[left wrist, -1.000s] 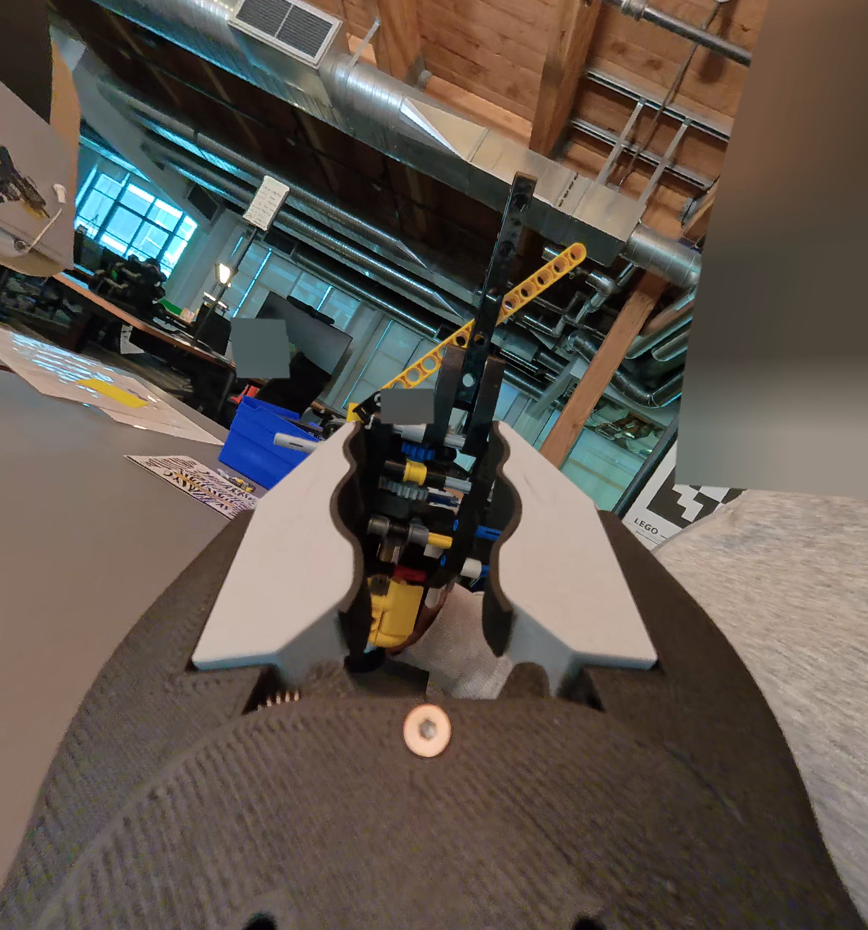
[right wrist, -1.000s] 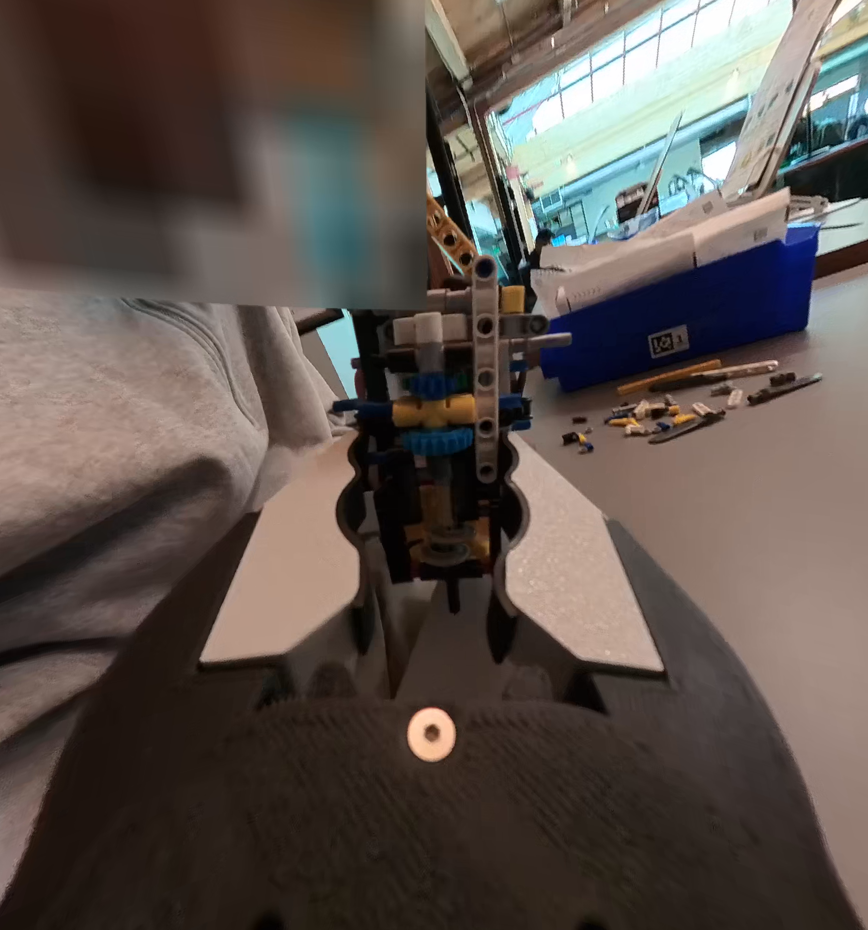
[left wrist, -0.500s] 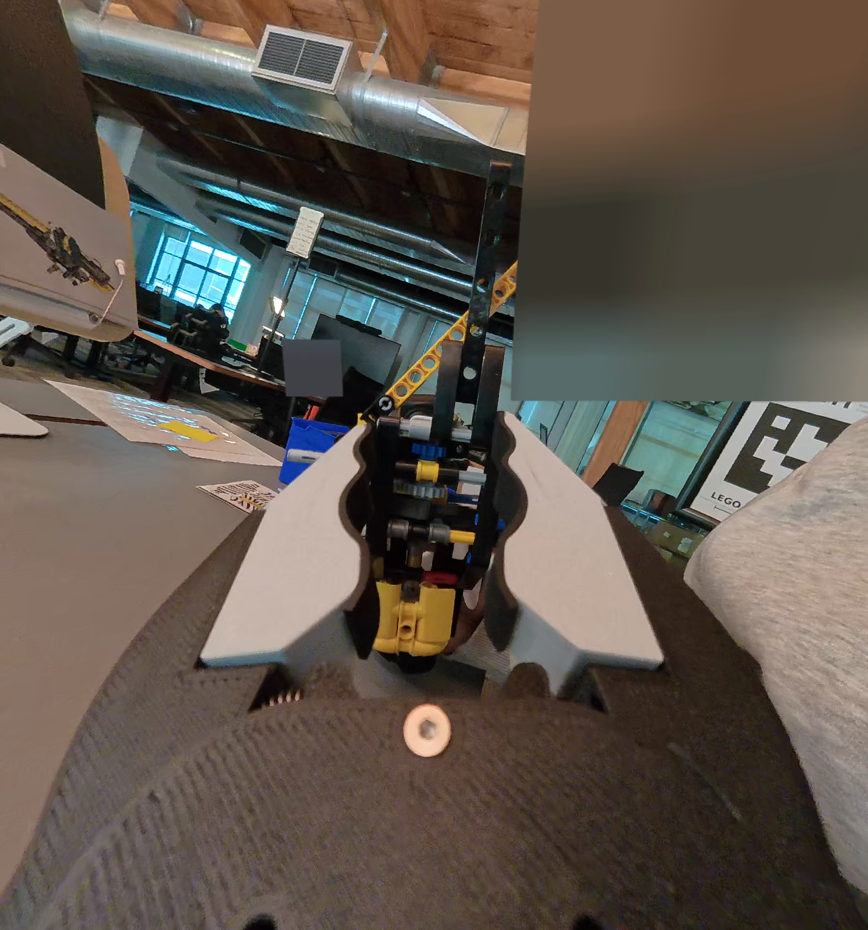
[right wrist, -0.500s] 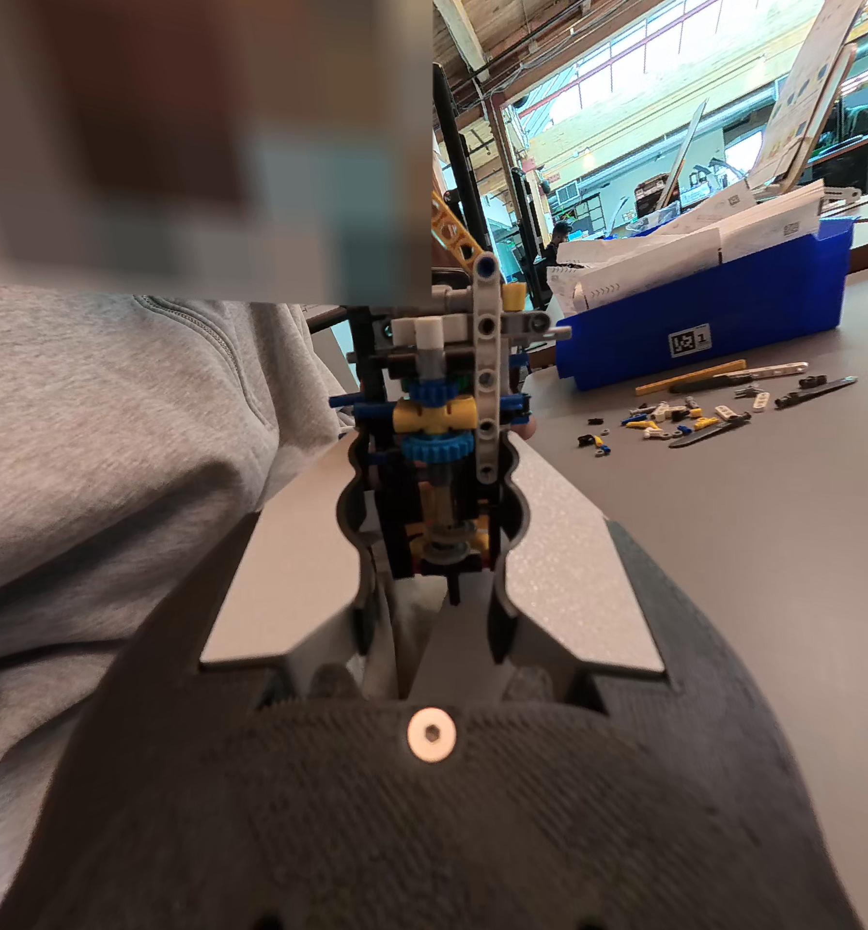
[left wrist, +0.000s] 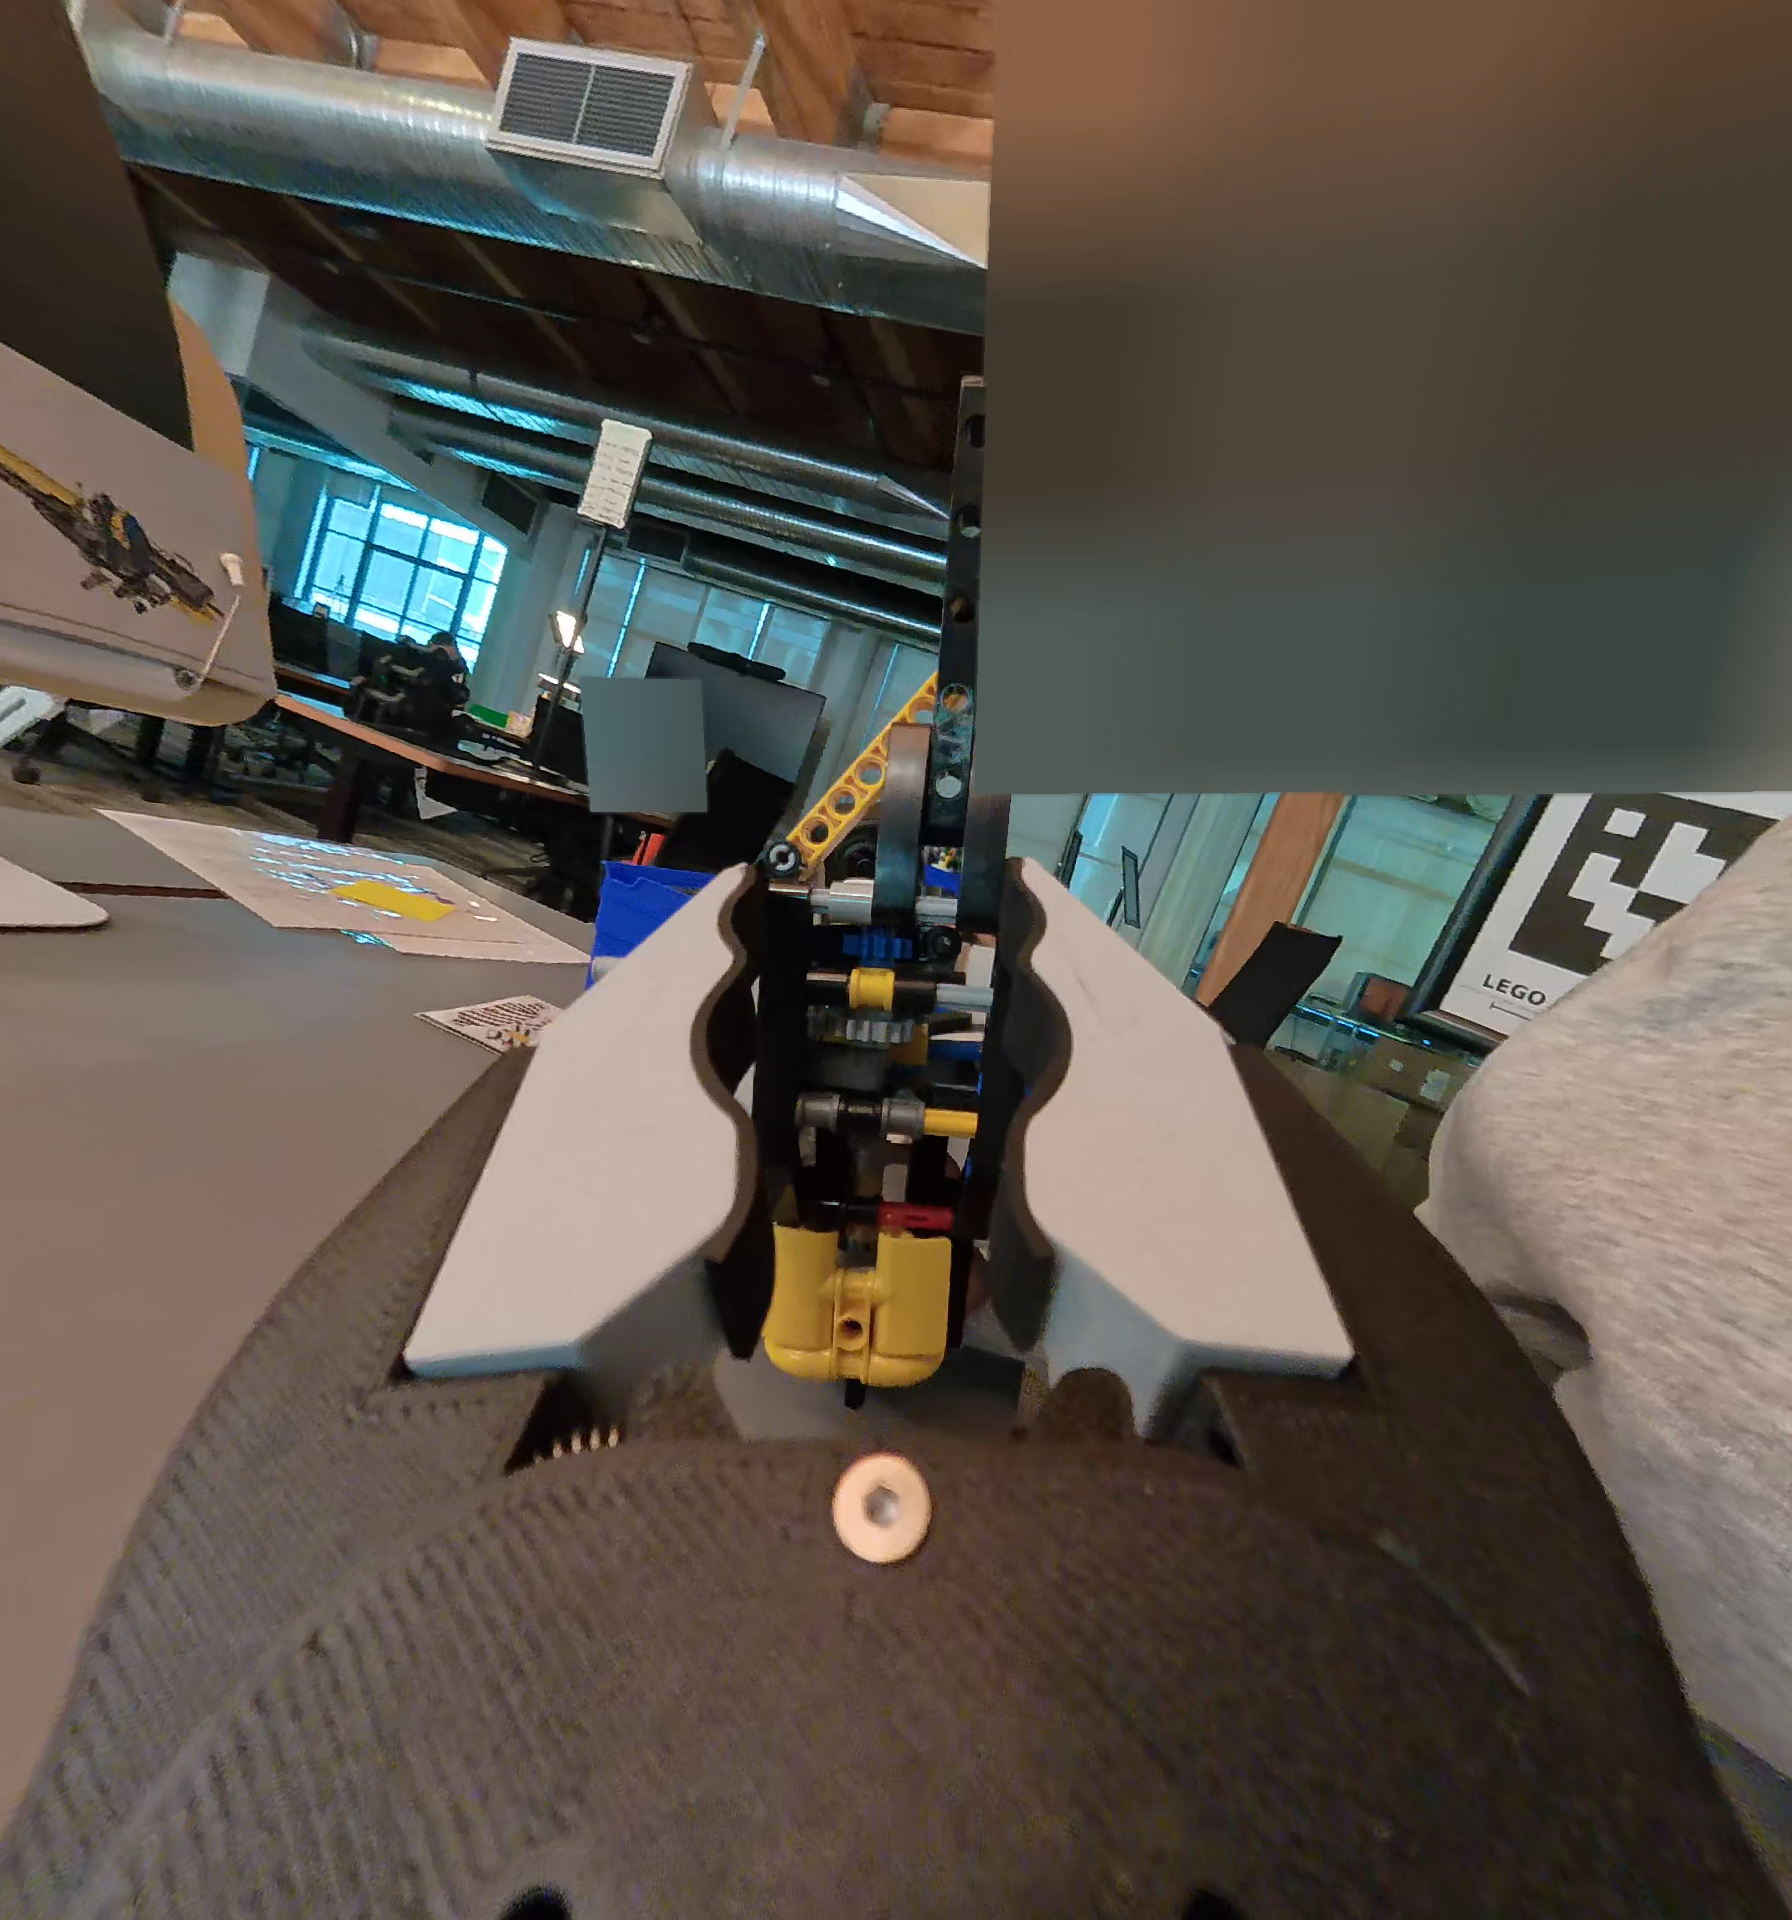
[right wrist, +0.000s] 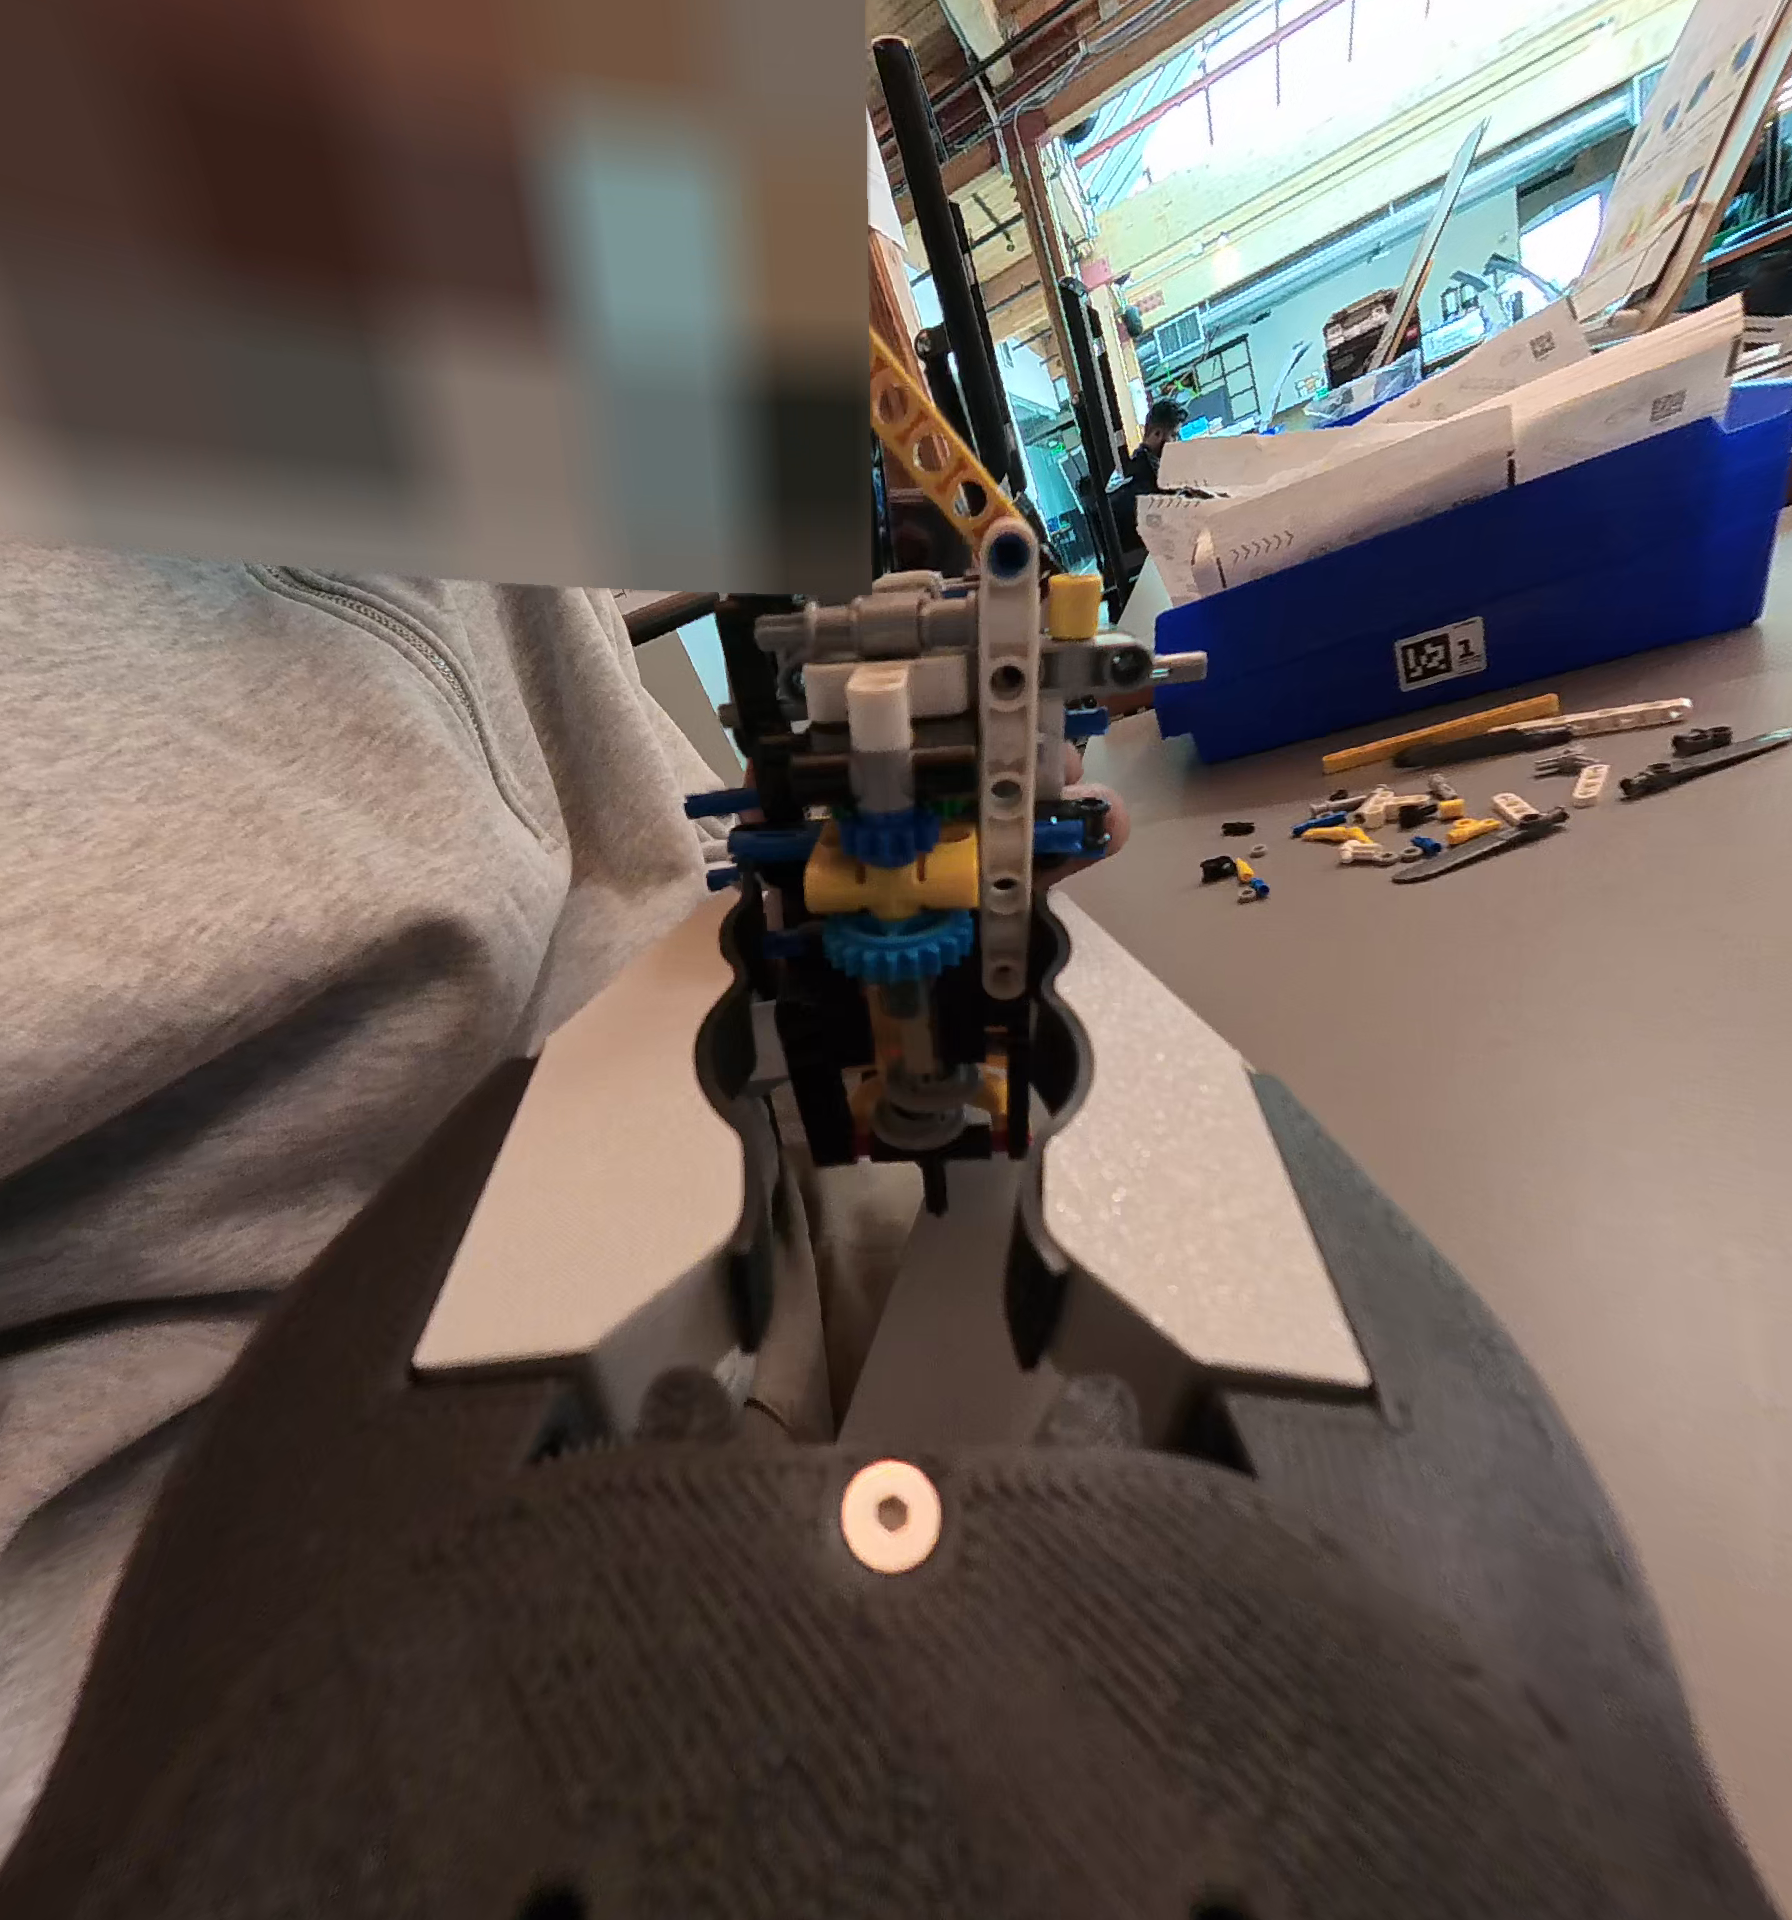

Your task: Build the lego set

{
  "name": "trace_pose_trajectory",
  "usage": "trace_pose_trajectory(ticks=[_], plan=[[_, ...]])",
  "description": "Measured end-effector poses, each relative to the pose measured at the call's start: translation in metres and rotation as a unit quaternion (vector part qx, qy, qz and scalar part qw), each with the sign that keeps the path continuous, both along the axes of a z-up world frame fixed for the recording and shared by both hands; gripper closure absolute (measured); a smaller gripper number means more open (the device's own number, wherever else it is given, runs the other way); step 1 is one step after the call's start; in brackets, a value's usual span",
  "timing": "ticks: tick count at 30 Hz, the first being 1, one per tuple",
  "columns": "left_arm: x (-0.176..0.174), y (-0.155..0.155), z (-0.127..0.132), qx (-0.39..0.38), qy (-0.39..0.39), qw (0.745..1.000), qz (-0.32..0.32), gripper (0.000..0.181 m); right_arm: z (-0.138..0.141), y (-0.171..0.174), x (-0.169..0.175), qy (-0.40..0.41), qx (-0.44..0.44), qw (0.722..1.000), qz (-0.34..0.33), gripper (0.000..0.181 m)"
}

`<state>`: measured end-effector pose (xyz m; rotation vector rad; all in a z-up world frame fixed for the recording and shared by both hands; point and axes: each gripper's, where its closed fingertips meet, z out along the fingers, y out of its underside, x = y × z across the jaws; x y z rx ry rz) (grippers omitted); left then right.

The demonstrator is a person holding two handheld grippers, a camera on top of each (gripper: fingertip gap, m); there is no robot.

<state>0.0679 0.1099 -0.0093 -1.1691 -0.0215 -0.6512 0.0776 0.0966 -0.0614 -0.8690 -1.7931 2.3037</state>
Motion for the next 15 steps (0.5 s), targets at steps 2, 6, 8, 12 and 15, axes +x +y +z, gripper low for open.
trace_pose_trajectory(ticks=[2, 6, 8, 12, 15], plan=[[0.0014, 0.0005, -0.0011, -0.002, -0.001, 1.000, -0.008, 0.135, -0.0021, -0.0003, 0.0015, -0.003, 0.008, 1.000, 0.002, 0.131], [0.0040, 0.0019, -0.0033, -0.011, -0.016, 0.999, -0.035, 0.128, -0.0019, -0.0007, 0.0049, -0.007, 0.008, 1.000, 0.013, 0.131], [0.0047, 0.0020, -0.0041, -0.012, -0.012, 0.999, -0.036, 0.129, -0.0034, -0.0014, 0.0057, -0.010, 0.014, 1.000, 0.015, 0.131], [0.0075, 0.0016, -0.0044, -0.010, -0.010, 0.999, -0.044, 0.133, -0.0055, -0.0038, 0.0073, -0.014, 0.029, 0.999, 0.018, 0.131], [0.0078, 0.0009, -0.0039, -0.007, -0.002, 0.999, -0.039, 0.134, -0.0032, -0.0040, 0.0080, -0.013, 0.028, 0.999, 0.019, 0.131]])
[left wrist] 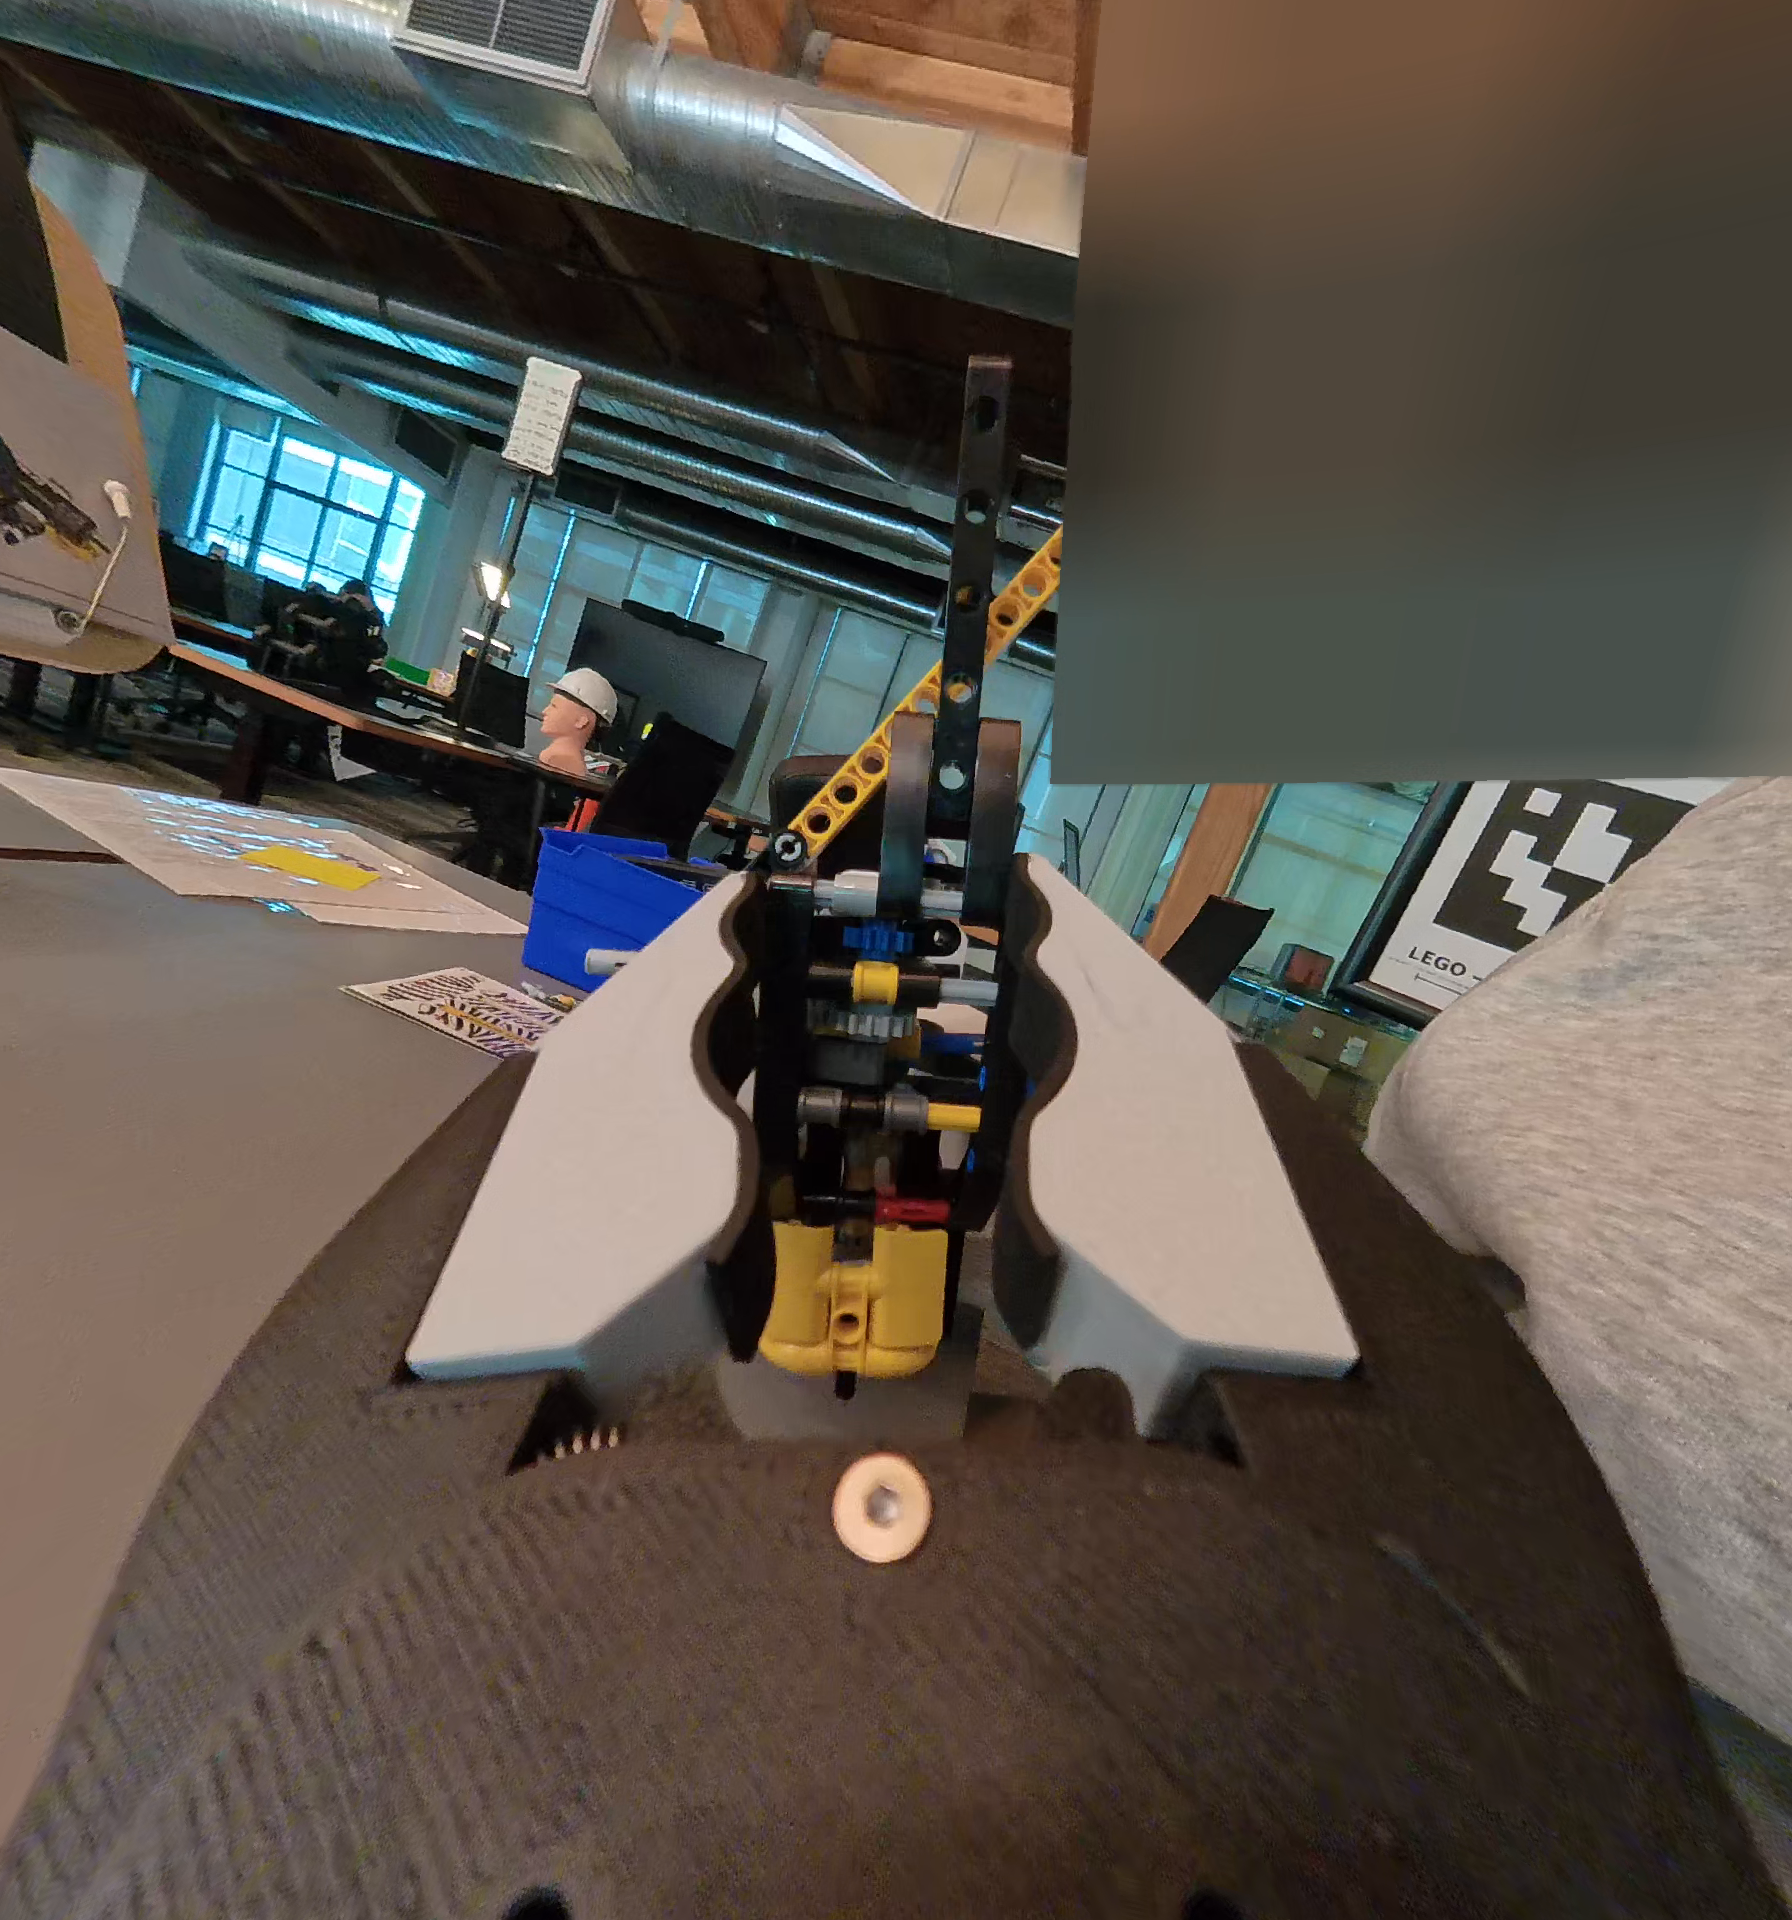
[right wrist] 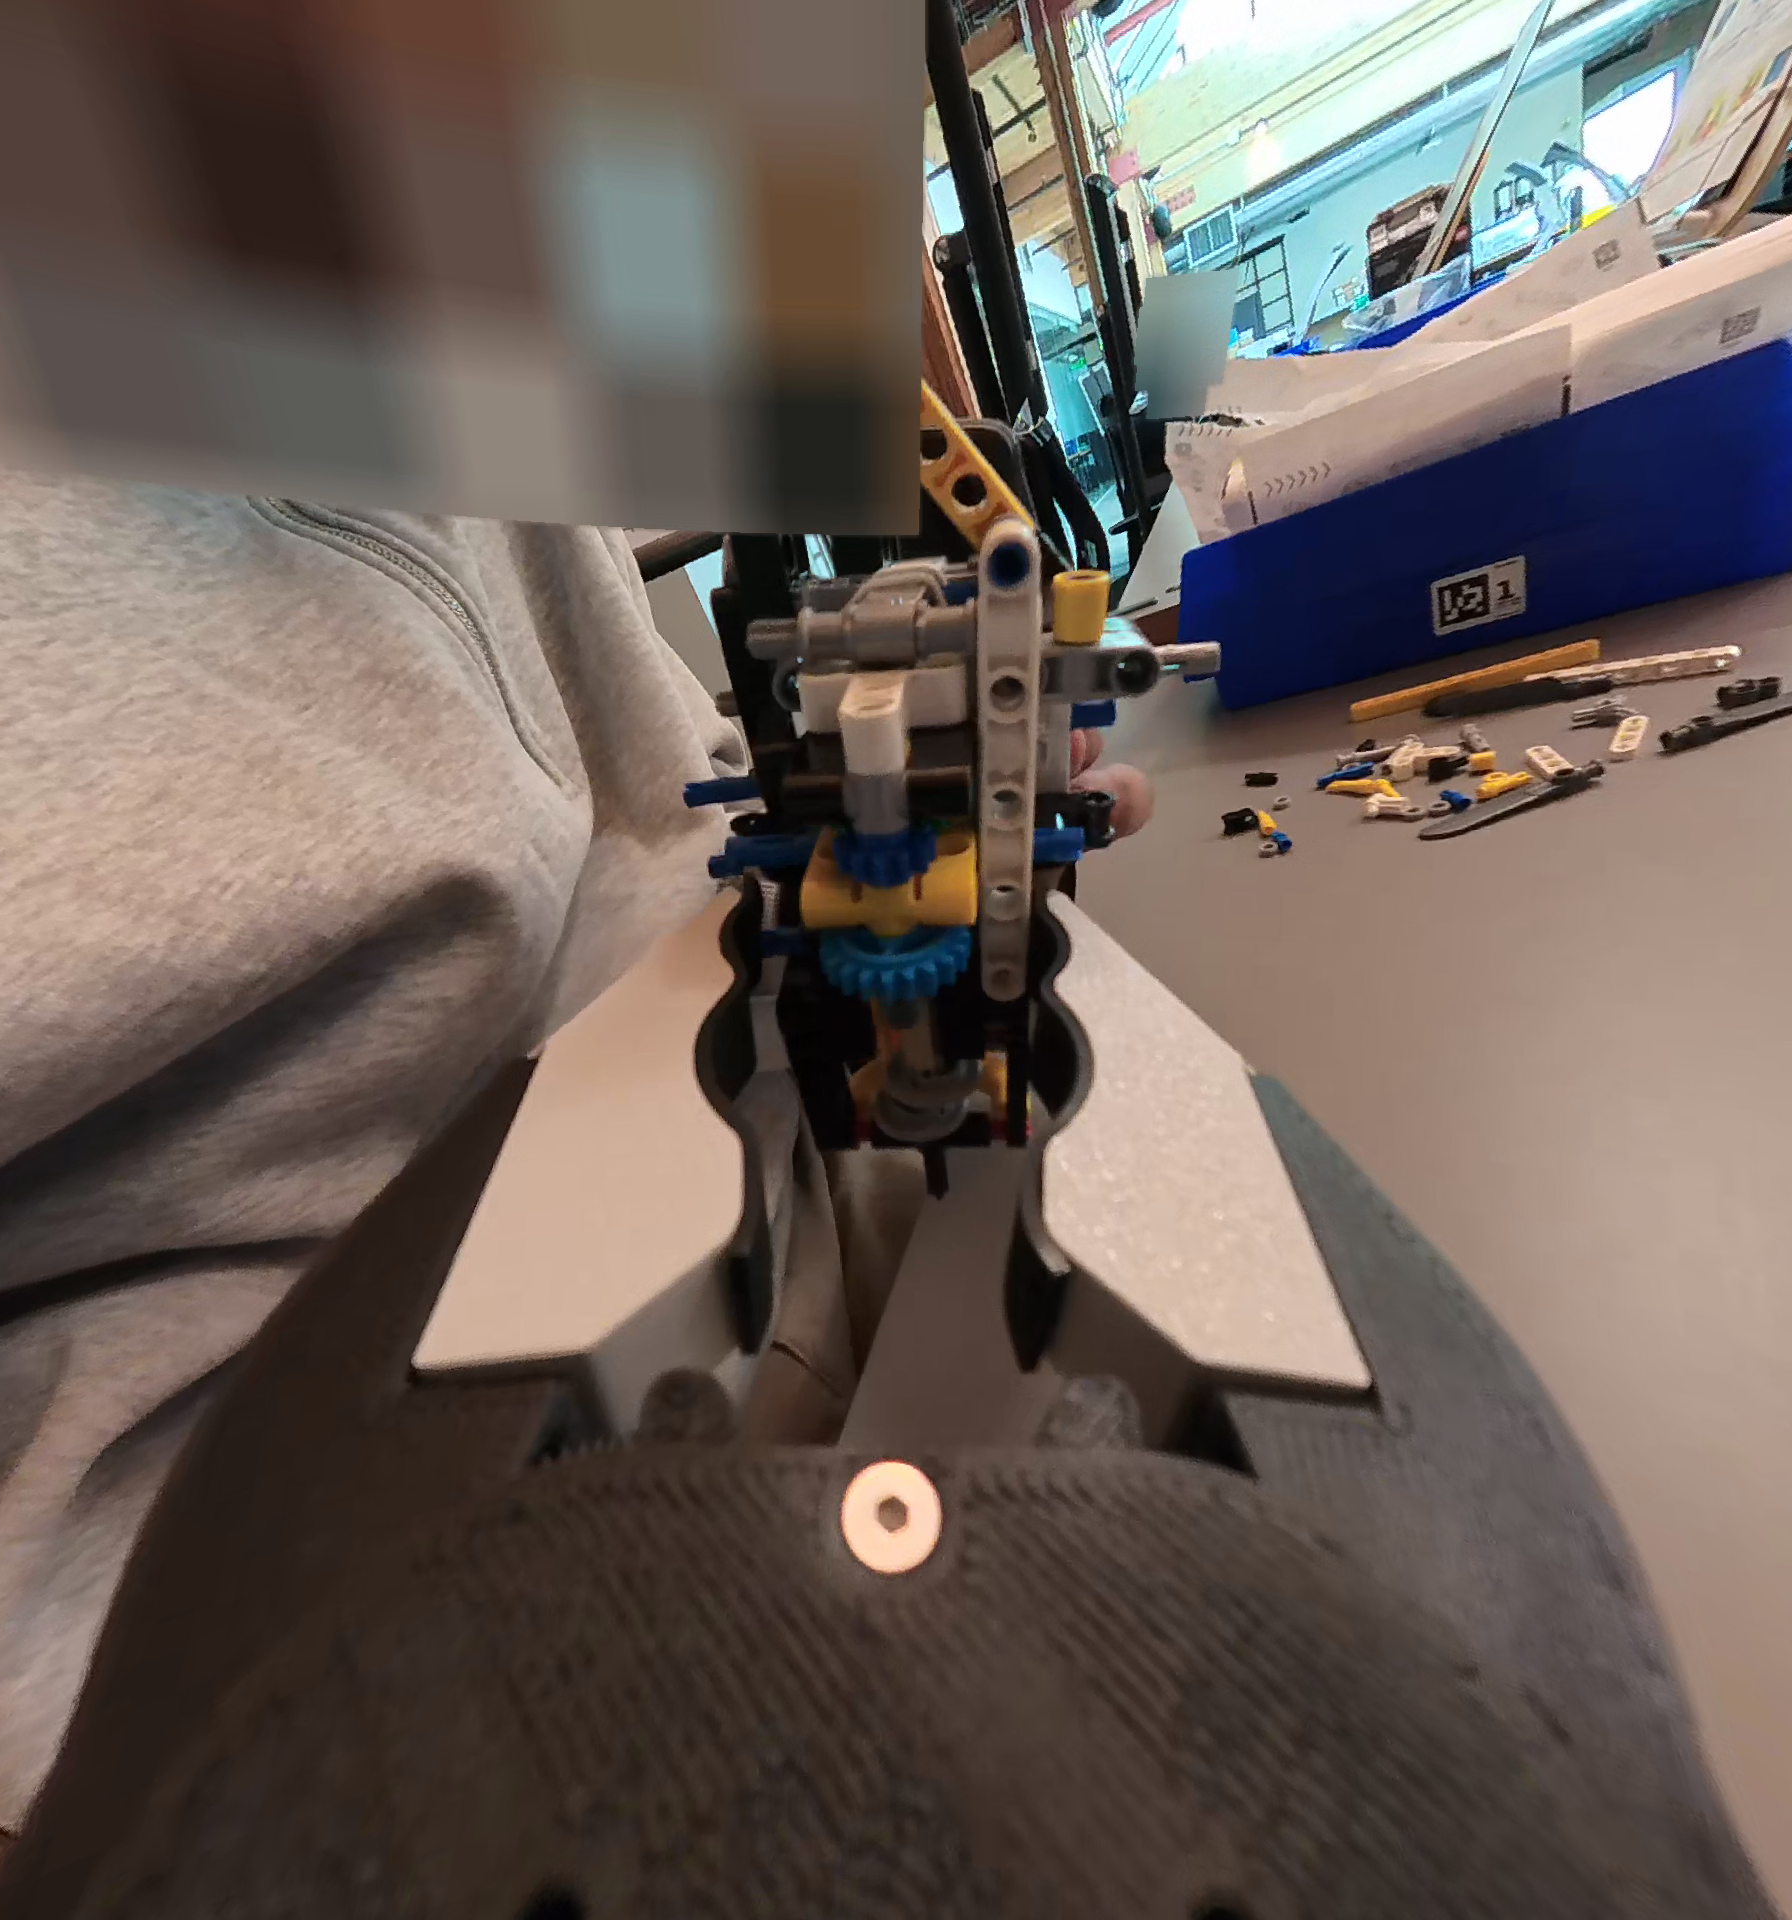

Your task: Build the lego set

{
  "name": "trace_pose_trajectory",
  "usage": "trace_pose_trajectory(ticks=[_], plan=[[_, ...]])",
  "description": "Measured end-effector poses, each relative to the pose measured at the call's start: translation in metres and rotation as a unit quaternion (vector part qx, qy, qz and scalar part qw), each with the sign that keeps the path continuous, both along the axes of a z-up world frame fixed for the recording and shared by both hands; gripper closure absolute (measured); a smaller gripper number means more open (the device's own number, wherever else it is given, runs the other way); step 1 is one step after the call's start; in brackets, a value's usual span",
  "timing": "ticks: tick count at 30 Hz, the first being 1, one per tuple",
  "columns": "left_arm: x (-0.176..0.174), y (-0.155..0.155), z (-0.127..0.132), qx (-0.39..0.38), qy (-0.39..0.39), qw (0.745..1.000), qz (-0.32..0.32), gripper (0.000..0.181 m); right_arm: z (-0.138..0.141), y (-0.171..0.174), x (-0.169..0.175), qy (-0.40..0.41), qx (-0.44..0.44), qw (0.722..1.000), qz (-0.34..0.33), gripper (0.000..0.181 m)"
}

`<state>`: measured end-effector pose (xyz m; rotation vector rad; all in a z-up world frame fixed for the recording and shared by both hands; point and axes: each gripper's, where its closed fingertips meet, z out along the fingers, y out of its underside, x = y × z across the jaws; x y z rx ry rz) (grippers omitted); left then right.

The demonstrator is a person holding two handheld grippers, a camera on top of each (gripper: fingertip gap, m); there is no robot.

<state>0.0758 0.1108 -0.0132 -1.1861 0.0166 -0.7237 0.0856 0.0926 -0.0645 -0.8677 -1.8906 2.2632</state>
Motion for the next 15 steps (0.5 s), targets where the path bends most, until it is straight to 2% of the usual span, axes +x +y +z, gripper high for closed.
trace_pose_trajectory(ticks=[15], plan=[[0.0021, -0.0040, 0.0071, 0.008, 0.012, 1.000, 0.022, 0.134, 0.0102, -0.0054, 0.0033, 0.010, -0.017, 1.000, 0.012, 0.131]])
